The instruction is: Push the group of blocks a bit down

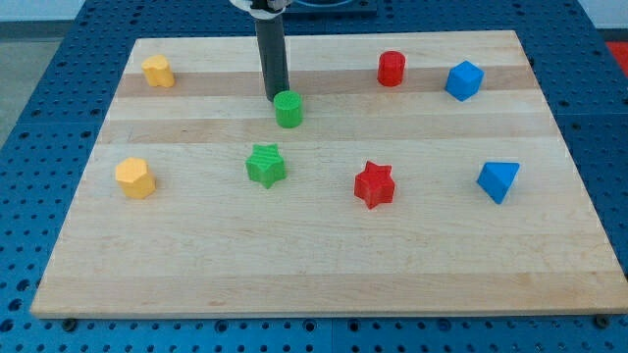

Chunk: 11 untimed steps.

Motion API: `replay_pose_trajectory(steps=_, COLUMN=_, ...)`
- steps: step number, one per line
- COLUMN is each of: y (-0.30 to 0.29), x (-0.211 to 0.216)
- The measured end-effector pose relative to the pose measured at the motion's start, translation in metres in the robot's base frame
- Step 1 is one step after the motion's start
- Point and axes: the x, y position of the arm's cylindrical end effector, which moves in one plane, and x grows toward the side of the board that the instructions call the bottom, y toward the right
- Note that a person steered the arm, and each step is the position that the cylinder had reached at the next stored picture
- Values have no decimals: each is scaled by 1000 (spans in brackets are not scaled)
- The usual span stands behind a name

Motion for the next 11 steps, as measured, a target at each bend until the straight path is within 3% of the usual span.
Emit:
replay_pose_trajectory(steps=1, y=0, x=59)
replay_pose_trajectory(steps=3, y=-3, x=85)
replay_pose_trajectory(steps=4, y=-3, x=77)
replay_pose_trajectory(steps=5, y=-3, x=8)
replay_pose_trajectory(steps=7, y=62, x=22)
replay_pose_trajectory(steps=8, y=63, x=77)
replay_pose_trajectory(steps=11, y=36, x=88)
